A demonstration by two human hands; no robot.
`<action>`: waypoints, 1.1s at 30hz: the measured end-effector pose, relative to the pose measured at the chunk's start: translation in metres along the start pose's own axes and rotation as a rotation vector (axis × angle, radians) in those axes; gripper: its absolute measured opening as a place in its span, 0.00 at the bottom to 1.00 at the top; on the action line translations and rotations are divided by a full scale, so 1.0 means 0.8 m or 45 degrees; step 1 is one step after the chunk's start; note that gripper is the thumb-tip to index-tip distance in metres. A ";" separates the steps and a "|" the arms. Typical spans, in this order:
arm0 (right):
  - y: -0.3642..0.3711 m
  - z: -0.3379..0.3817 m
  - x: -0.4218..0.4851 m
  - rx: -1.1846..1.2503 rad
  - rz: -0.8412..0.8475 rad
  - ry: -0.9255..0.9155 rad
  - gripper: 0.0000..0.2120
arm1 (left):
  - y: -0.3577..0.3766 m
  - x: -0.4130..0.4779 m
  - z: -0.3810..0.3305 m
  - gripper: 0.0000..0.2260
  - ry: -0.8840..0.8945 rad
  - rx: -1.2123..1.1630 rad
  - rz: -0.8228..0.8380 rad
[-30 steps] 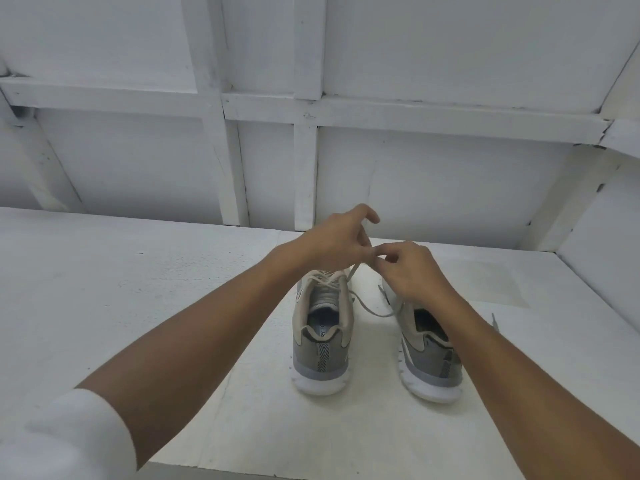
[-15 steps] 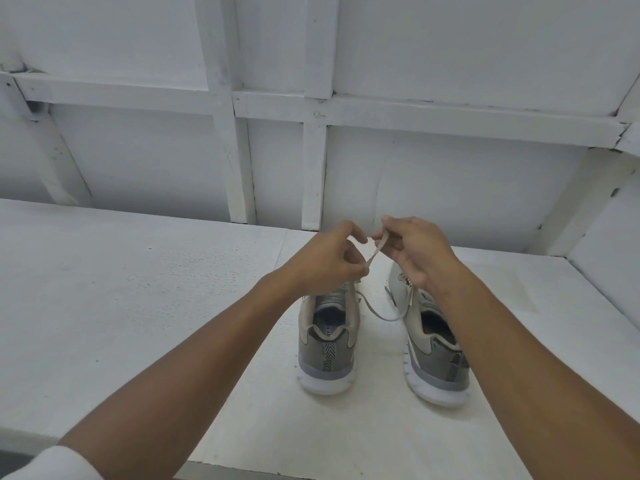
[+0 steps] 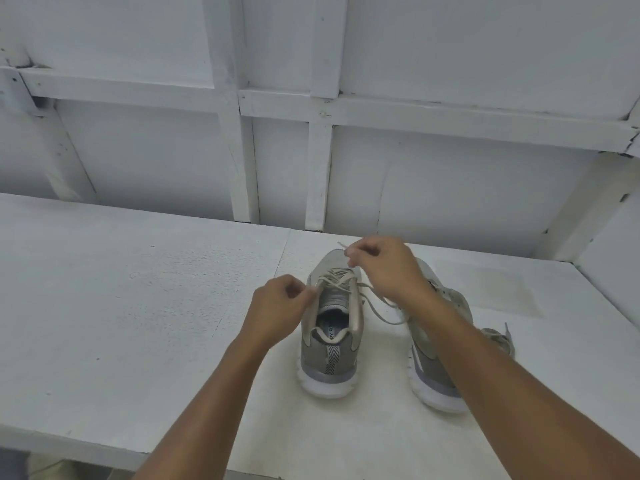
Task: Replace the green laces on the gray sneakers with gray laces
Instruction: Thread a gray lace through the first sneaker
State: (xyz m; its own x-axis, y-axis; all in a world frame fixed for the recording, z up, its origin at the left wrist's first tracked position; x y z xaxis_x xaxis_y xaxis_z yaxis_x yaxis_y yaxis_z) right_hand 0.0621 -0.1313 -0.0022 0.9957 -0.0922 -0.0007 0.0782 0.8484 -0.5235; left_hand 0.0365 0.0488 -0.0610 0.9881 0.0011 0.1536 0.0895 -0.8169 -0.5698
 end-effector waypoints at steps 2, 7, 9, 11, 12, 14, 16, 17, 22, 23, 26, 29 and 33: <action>0.014 -0.003 -0.006 -0.130 0.032 -0.077 0.07 | 0.007 -0.008 0.004 0.15 -0.014 -0.065 -0.054; 0.040 -0.020 -0.011 -0.552 0.093 -0.152 0.09 | 0.018 -0.014 0.004 0.11 0.007 -0.093 -0.190; 0.044 -0.025 -0.014 -0.665 0.082 -0.196 0.10 | 0.024 -0.015 0.003 0.10 0.005 -0.101 -0.238; 0.045 -0.026 -0.015 -0.710 0.065 -0.229 0.09 | 0.030 -0.016 0.002 0.10 0.000 -0.084 -0.282; 0.046 -0.026 -0.015 -0.719 0.063 -0.240 0.09 | 0.033 -0.016 0.002 0.11 0.003 -0.078 -0.299; 0.047 -0.027 -0.016 -0.737 0.066 -0.246 0.08 | 0.035 -0.015 0.002 0.12 0.008 -0.086 -0.318; 0.049 -0.026 -0.018 -0.739 0.062 -0.246 0.08 | 0.036 -0.014 0.003 0.13 -0.005 -0.109 -0.322; 0.049 -0.026 -0.019 -0.743 0.056 -0.251 0.09 | 0.036 -0.014 0.005 0.14 -0.020 -0.126 -0.323; 0.051 -0.022 -0.020 -0.786 0.041 -0.268 0.09 | 0.039 -0.013 0.010 0.15 -0.075 -0.204 -0.307; 0.051 -0.021 -0.020 -0.795 0.038 -0.273 0.09 | 0.039 -0.013 0.012 0.15 -0.086 -0.238 -0.295; 0.054 -0.018 -0.019 -0.822 0.030 -0.281 0.10 | 0.039 -0.013 0.018 0.14 -0.133 -0.352 -0.248; 0.056 -0.015 -0.020 -0.855 0.029 -0.290 0.10 | 0.038 -0.012 0.021 0.18 -0.160 -0.414 -0.229; 0.057 -0.011 -0.021 -0.891 0.040 -0.292 0.10 | 0.040 -0.011 0.024 0.20 -0.167 -0.441 -0.234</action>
State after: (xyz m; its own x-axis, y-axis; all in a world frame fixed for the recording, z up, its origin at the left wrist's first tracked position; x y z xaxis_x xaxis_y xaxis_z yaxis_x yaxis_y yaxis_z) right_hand 0.0484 -0.0953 -0.0337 0.9882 0.1026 0.1135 0.0765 0.3109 -0.9474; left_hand 0.0331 0.0332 -0.0960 0.9691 0.2205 0.1105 0.2409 -0.9419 -0.2339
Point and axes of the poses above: each hand's wrist, its own x-axis towards the middle knuckle, its own y-axis out of the palm, z = x × y, the point moved 1 cm from there along x, towards the middle knuckle, and after that the axes turned 9 degrees about y, right-handed, at the moved point
